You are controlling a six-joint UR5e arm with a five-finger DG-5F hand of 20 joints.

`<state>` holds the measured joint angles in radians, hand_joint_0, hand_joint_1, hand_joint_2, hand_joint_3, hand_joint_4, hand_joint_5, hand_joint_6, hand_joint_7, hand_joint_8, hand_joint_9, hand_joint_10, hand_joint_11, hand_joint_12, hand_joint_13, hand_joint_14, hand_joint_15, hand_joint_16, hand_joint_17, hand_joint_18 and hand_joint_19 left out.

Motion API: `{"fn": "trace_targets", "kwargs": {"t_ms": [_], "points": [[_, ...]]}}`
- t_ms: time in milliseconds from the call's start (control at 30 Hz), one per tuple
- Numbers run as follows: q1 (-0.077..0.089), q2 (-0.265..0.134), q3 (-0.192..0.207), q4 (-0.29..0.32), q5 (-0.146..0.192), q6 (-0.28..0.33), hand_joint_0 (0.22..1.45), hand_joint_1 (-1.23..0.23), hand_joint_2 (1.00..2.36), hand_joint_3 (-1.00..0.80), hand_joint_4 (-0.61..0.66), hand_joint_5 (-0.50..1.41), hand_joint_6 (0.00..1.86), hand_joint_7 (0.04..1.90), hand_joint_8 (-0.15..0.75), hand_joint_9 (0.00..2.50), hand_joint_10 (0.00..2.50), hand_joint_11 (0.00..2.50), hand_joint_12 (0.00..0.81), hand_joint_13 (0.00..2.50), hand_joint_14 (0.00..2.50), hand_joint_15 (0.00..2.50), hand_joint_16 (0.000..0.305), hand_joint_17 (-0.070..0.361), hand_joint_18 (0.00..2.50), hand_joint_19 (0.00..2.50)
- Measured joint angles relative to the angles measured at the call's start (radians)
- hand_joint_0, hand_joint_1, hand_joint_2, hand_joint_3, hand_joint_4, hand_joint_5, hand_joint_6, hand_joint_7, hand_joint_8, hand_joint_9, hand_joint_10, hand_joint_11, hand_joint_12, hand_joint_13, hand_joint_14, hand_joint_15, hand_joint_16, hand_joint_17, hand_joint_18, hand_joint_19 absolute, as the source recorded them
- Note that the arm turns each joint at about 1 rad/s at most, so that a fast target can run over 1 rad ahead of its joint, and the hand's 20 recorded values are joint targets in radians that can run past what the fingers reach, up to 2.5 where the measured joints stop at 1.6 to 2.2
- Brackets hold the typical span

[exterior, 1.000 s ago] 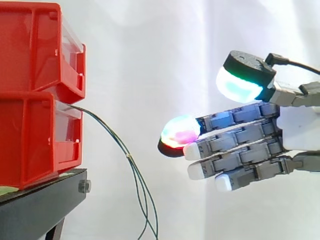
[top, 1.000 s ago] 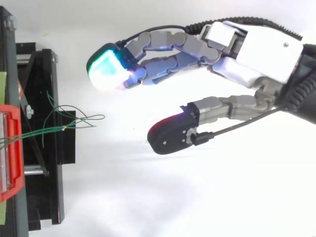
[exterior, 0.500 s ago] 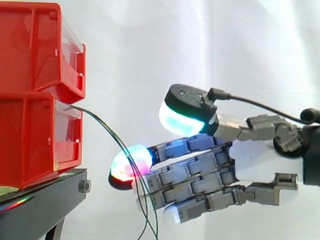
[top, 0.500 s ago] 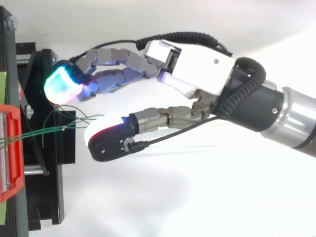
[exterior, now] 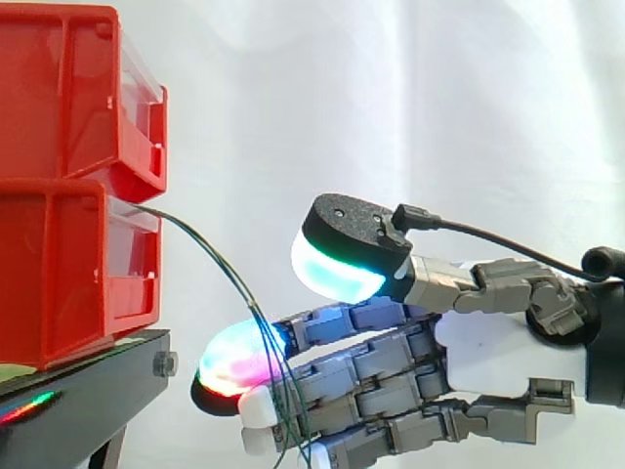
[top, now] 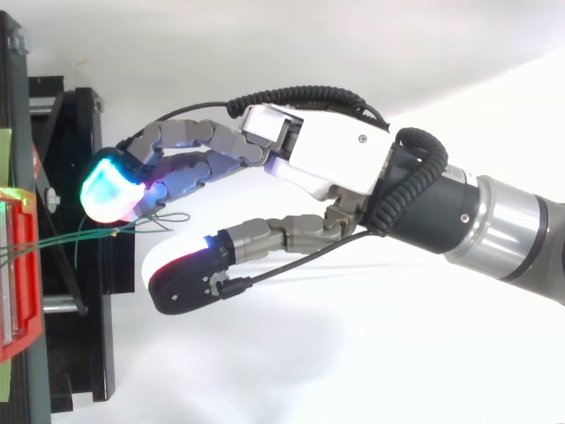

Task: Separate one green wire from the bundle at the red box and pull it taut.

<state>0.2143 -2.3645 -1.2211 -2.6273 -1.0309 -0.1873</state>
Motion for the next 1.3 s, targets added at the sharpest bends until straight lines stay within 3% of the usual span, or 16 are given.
{"fn": "trace_targets", "kwargs": {"t_ms": [467, 867, 1100, 1300], "points": [[0.001, 0.000, 0.033, -0.021, -0.019, 0.008, 0.60, -0.65, 1.01, -0.46, 0.21, -0.09, 0.50, 1.18, 0.259, 0.78, 0.01, 0.23, 0.343, 0.55, 0.01, 0.26, 0.047, 0.106, 0.53, 0.45], [0.016, -0.001, 0.037, -0.029, -0.018, 0.008, 0.58, -0.66, 1.00, -0.50, 0.21, -0.09, 0.50, 1.17, 0.261, 0.78, 0.01, 0.23, 0.346, 0.55, 0.01, 0.26, 0.048, 0.108, 0.53, 0.46], [0.016, -0.024, 0.037, -0.014, -0.022, 0.027, 0.59, -0.66, 1.00, -0.47, 0.20, -0.09, 0.50, 1.19, 0.258, 0.78, 0.01, 0.23, 0.345, 0.55, 0.01, 0.26, 0.048, 0.108, 0.53, 0.46], [0.017, -0.028, 0.037, -0.018, -0.024, 0.056, 0.61, -0.66, 1.01, -0.40, 0.15, -0.08, 0.50, 1.38, 0.258, 0.78, 0.01, 0.25, 0.344, 0.56, 0.01, 0.26, 0.048, 0.108, 0.53, 0.46]]}}
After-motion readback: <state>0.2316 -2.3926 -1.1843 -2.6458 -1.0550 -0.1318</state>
